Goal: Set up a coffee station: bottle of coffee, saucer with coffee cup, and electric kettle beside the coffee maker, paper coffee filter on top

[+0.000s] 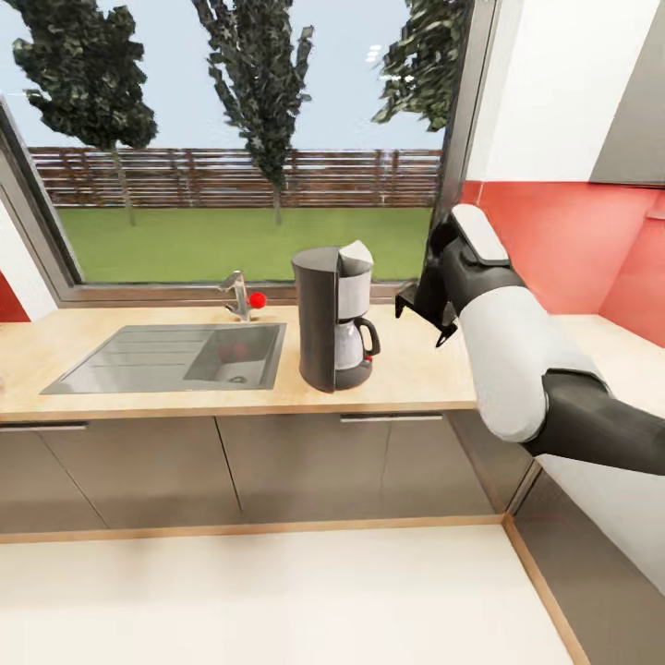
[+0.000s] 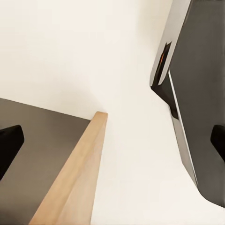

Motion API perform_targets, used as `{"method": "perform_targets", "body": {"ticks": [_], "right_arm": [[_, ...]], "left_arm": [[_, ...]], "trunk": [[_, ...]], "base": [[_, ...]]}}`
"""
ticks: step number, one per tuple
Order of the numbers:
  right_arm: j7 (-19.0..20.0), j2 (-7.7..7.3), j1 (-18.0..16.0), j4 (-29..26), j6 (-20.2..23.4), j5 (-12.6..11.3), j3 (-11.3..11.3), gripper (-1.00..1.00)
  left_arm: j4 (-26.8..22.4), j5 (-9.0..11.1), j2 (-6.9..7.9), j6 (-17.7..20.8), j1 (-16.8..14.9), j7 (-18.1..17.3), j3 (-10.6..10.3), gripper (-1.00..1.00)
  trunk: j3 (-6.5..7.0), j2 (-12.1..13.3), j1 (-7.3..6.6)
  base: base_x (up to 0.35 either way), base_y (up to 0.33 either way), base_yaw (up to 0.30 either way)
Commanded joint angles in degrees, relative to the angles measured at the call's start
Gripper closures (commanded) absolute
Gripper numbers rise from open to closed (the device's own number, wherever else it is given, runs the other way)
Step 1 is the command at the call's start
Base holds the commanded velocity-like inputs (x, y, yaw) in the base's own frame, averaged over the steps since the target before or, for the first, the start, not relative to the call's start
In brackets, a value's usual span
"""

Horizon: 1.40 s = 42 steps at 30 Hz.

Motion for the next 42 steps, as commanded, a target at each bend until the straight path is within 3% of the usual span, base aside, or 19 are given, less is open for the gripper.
{"method": "perform_targets", "body": {"ticks": [1, 4, 5, 8, 12, 14, 20, 21, 22, 23, 25, 28, 32, 35, 36, 40, 42], "right_arm": [[-0.43, 0.05, 1.12, -0.11, 0.61, -0.20, 1.45, -1.00], [2.86, 0.05, 5.38, -0.36, 0.59, -0.24, 8.72, -1.00], [3.89, 0.05, 6.14, -0.37, 0.57, -0.25, 10.05, -1.00], [10.43, 0.05, 10.45, -0.40, 0.53, -0.26, 17.29, -1.00], [14.03, 0.05, 13.97, -0.41, 0.44, -0.26, 24.15, -1.00], [14.68, 0.05, 14.95, -0.46, 0.38, -0.26, 27.16, -1.00], [15.34, 0.05, 17.20, -0.64, 0.30, -0.26, 33.18, -1.00], [17.40, 0.05, 18.95, -1.16, 0.22, -0.24, 36.54, -1.00], [22.14, 0.05, 21.84, -1.70, -0.46, 0.06, 41.55, -1.00], [26.64, 0.05, 24.77, -2.05, -3.38, 1.57, 46.73, -1.00], [30.23, 0.05, 28.63, -2.30, -10.35, 5.45, 53.64, -1.00], [32.17, 0.05, 35.17, -2.24, -22.72, 11.82, 61.20, -1.00], [32.70, 0.05, 42.53, -2.04, -34.17, 17.85, 66.92, -1.00], [32.83, 0.05, 49.72, -1.78, -45.40, 24.20, 71.91, -1.00], [32.84, 0.05, 50.88, -1.75, -47.18, 25.20, 72.66, -1.00], [32.87, -2.16, 59.02, -1.67, -57.38, 30.48, 77.70, -1.00], [32.88, -3.11, 62.02, -1.65, -60.33, 31.74, 79.90, -1.00]], "left_arm": [[-0.01, 0.54, -0.01, -0.21, -0.01, -0.07, -0.01, -1.00], [-0.05, 0.53, -0.05, -0.21, -0.01, -0.09, -0.02, -1.00], [-0.06, 0.53, -0.07, -0.21, -0.01, -0.08, 0.00, -1.00], [-0.06, 0.53, -0.06, -0.21, -0.01, -0.13, 0.04, -1.00], [-0.07, 0.55, -0.04, -0.26, -0.01, -0.14, 0.01, -1.00], [-0.07, 0.54, -0.03, -0.28, -0.01, -0.12, -0.01, -1.00], [-0.07, 0.53, -0.03, -0.33, -0.01, -0.07, 0.05, -1.00], [-0.10, 0.53, 0.00, -0.36, -0.01, -0.09, 0.01, -1.00], [-0.19, 0.58, 0.03, -0.42, -0.01, -0.12, -0.07, -1.00], [-0.27, 0.62, 0.09, -0.45, -0.03, -0.12, -0.14, -1.00], [-0.41, 0.65, -0.01, -0.51, -0.13, -0.13, -0.21, -1.00], [-1.18, 0.68, -0.17, -0.53, -0.33, -0.14, -0.25, -1.00], [-2.89, 0.70, -0.33, -0.49, -0.42, -0.14, -0.22, -1.00], [-3.64, 0.72, -0.49, -0.52, -0.43, -0.14, -0.21, -1.00], [-3.76, 0.74, -0.52, -0.53, -0.43, -0.14, -0.21, -1.00], [-4.74, 0.78, -0.62, -0.56, -0.44, -0.14, -0.14, -1.00], [-5.17, 0.79, -0.63, -0.56, -0.45, -0.14, -0.13, -1.00]], "trunk": [[-0.07, -0.07, 0.01], [-0.07, -0.07, 0.01], [-0.07, -0.07, 0.01], [-0.07, -0.07, 0.01], [-0.07, -0.07, 0.01], [-0.07, -0.07, 0.01], [-0.07, -0.07, 0.01], [-0.07, -0.07, 0.01], [-0.07, -0.07, 0.01], [-0.07, -0.07, 0.01], [-0.07, -0.07, 0.01], [-0.07, -0.07, 0.01], [-0.07, -0.07, 0.01], [-0.07, -0.07, 0.01], [-0.07, -0.07, 0.01], [-0.07, -0.07, 0.01], [-0.07, -0.07, 0.01]], "base": [[-0.005, -0.004, 0.000], [-0.002, -0.002, 0.000], [-0.001, -0.001, 0.000], [0.000, 0.000, 0.000], [0.000, 0.000, 0.000], [-0.043, -0.023, 0.000], [-0.197, -0.100, 0.000], [-0.081, -0.041, 0.000], [-0.033, -0.017, 0.000], [-0.017, -0.009, 0.000], [-0.009, -0.004, 0.000], [-0.003, -0.002, 0.000], [0.000, 0.000, 0.000], [0.000, 0.000, 0.000], [0.000, 0.000, 0.000], [0.000, 0.000, 0.000], [0.000, 0.000, 0.000]]}}
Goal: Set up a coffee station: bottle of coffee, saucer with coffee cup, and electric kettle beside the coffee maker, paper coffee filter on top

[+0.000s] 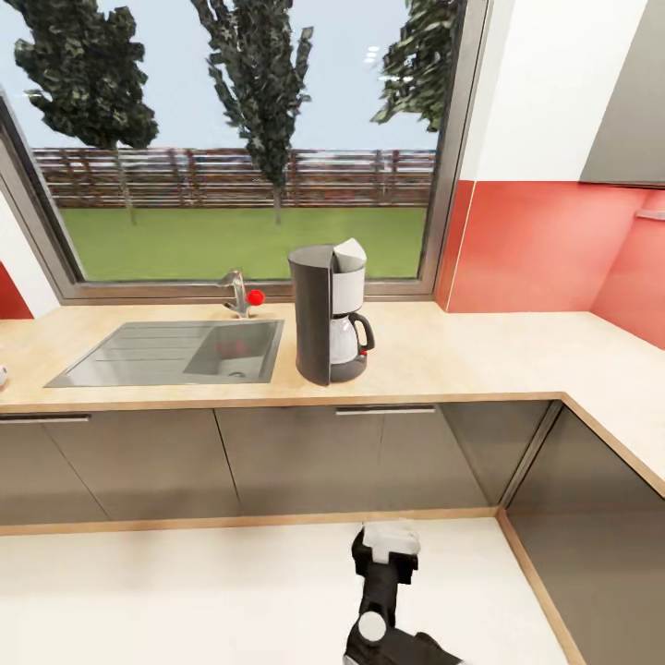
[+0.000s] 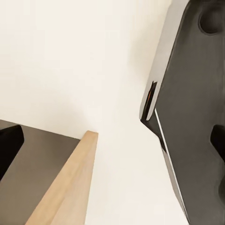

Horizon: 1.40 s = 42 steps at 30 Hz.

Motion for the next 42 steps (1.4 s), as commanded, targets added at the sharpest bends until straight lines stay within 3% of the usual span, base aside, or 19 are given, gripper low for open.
{"method": "perform_targets", "body": {"ticks": [1, 3, 6, 8, 11, 14, 17, 20, 23, 24, 25, 29, 31, 42], "right_arm": [[-0.26, -0.71, 1.64, -0.01, -1.83, 0.04, 1.99, -1.00], [-0.03, -2.22, 4.69, -0.04, -3.87, 0.61, 5.73, -1.00], [1.50, -3.06, 6.39, -0.03, -4.53, 0.46, 8.68, -1.00], [4.03, -3.81, 7.50, 0.02, -4.69, 0.25, 9.46, -1.00], [11.09, -5.92, 9.50, 0.15, -4.80, -1.06, 10.01, -1.00], [21.04, -8.50, 10.67, 3.34, -4.85, -5.76, 10.21, -1.00], [28.71, -8.99, 10.97, 7.98, -4.82, -10.96, 10.26, -1.00], [33.06, -9.03, 11.07, 10.82, -4.79, -15.09, 10.27, -1.00], [34.74, -9.00, 11.10, 11.82, -4.72, -17.39, 10.28, -1.00], [35.31, -8.39, 11.12, 12.09, -4.69, -18.15, 10.28, -1.00], [35.26, -8.25, 11.12, 12.17, -4.69, -18.14, 10.25, -1.00], [35.08, -8.37, 11.14, 12.62, -4.74, -18.24, 10.04, -1.00], [35.08, -7.15, 11.16, 16.18, -4.69, -18.39, 9.89, -1.00], [35.07, -7.07, 11.19, 18.59, -4.69, -18.06, 10.08, -1.00]], "left_arm": [[-0.40, 0.57, -0.03, -0.07, 0.05, -0.01, -0.05, -1.00], [-1.17, 0.58, -0.09, -0.04, 0.05, 0.02, 0.00, -1.00], [-2.24, 0.62, -0.15, 0.03, 0.05, 0.05, 0.05, -1.00], [-2.87, 0.64, -0.18, 0.07, 0.05, 0.06, 0.09, -1.00], [-3.43, 0.66, -0.19, 0.09, 0.00, 0.06, 0.11, -1.00], [-3.78, 0.66, -0.25, 0.10, -0.07, 0.06, 0.13, -1.00], [-4.22, 0.67, -0.55, 0.06, -0.11, 0.06, 0.13, -1.00], [-4.42, 0.67, -0.91, 0.03, -0.12, 0.01, 0.08, -1.00], [-4.49, 0.67, -1.52, -0.03, -0.19, -0.14, 0.05, -1.00], [-4.57, 0.31, -3.31, -0.07, -0.21, -0.33, -0.12, -1.00], [-4.55, 0.22, -3.47, -0.07, -0.21, -0.35, -0.16, -1.00], [-4.45, 0.30, -3.48, -0.03, -0.22, -0.33, -0.25, -1.00], [-4.34, 0.13, -3.55, -0.04, -0.19, -0.29, -0.30, -1.00], [-4.30, 0.56, -2.99, -0.07, -0.19, -0.23, -0.08, -1.00]], "trunk": [[-0.07, -0.07, 0.02], [-0.07, -0.07, 0.02], [-0.07, -0.07, 0.02], [-0.07, -0.07, 0.02], [-0.07, -0.07, 0.02], [-0.07, -0.07, 0.02], [-0.07, -0.07, 0.02], [-0.07, -0.07, 0.02], [-0.07, -0.07, 0.02], [-0.07, -0.07, 0.02], [-0.07, -0.07, 0.02], [-0.10, -0.07, 0.02], [-0.18, -0.07, 0.02], [-0.53, -0.07, 0.02]], "base": [[0.000, 0.000, 0.000], [0.000, 0.000, 0.000], [0.000, 0.000, 0.000], [0.000, 0.000, 0.000], [0.000, 0.000, 0.000], [0.000, 0.000, 0.000], [0.000, 0.000, 0.000], [0.000, 0.000, 0.000], [0.000, 0.000, 0.000], [0.000, 0.000, 0.000], [0.000, 0.000, 0.000], [0.000, 0.000, 0.019], [0.000, 0.000, 0.237], [0.000, 0.000, 0.268]]}}
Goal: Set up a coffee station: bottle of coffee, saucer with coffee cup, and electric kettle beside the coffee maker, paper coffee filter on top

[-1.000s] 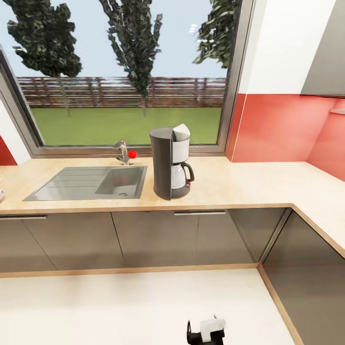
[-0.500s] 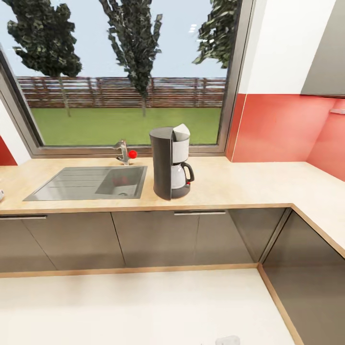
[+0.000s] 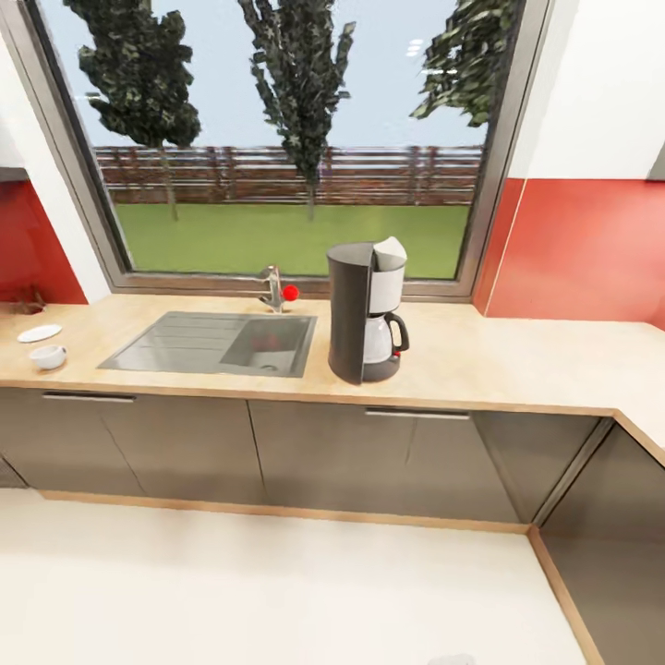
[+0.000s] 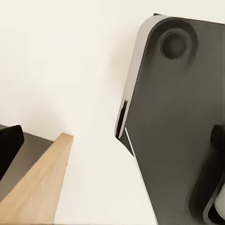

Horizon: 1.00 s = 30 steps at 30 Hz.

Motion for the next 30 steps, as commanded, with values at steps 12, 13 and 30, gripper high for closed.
{"method": "perform_targets", "body": {"ticks": [12, 13, 30], "right_arm": [[-0.22, -0.09, -0.05, 0.39, -0.08, -0.48, 0.53, -1.00], [-0.18, -0.12, -0.05, 0.39, -0.08, -0.51, 0.53, -1.00], [-0.05, -0.06, -0.04, 0.83, -0.07, -0.57, 0.53, -1.00]], "left_arm": [[-0.13, 0.51, -0.05, -0.07, 0.09, 0.10, -0.14, -1.00], [-0.13, 0.51, -0.08, -0.03, 0.08, 0.11, -0.13, -1.00], [-0.04, 0.64, -0.47, 0.02, 0.06, 0.13, -0.06, -1.00]], "trunk": [[-0.51, -0.07, 0.02], [-0.54, -0.07, 0.02], [-1.08, -0.07, 0.02]], "base": [[0.000, 0.000, 0.275], [0.000, 0.000, 0.275], [0.255, 0.167, 0.275]]}}
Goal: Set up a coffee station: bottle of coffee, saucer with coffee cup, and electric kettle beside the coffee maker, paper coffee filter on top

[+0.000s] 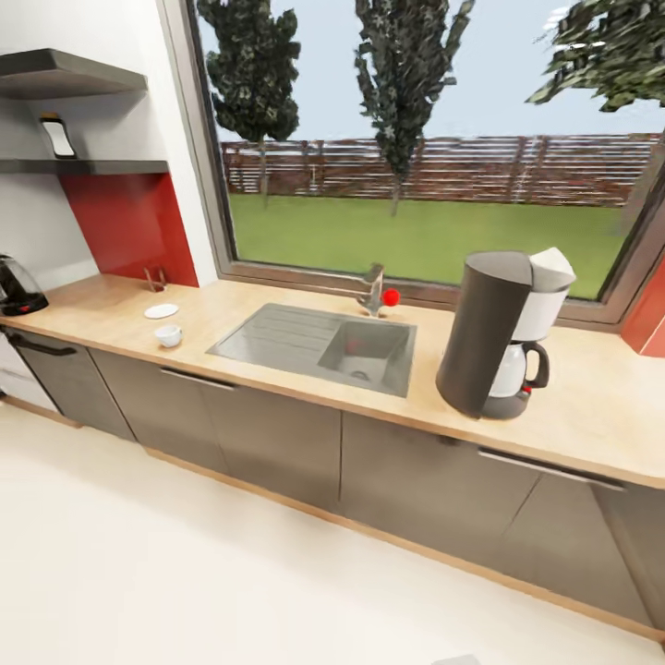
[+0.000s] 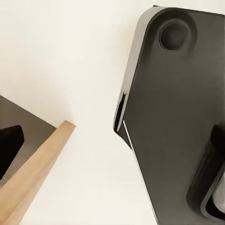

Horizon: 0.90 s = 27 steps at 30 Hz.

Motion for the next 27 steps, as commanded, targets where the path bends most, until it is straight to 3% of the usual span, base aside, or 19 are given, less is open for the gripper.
{"method": "perform_targets", "body": {"ticks": [1, 17, 27], "right_arm": [[-0.34, -0.03, -0.06, -0.10, -0.16, -0.41, 0.49, -1.00], [-0.38, -0.03, -0.06, -0.10, -0.16, -0.41, 0.49, -1.00], [-0.35, -0.09, -0.06, -0.10, -0.16, -0.41, 0.49, -1.00]], "left_arm": [[-0.09, 0.59, 0.00, -0.07, 0.02, 0.00, -0.13, -1.00], [-0.17, 0.57, -0.09, -0.07, 0.01, -0.06, -0.12, -1.00], [-0.18, 0.53, -0.09, -0.14, 0.05, -0.09, -0.13, -1.00]], "trunk": [[-0.09, -0.06, 0.05], [-0.30, -0.06, 0.05], [-0.28, -0.06, 0.05]], "base": [[0.292, 0.223, 0.275], [0.285, 0.227, 0.276], [0.323, 0.050, 0.280]]}}
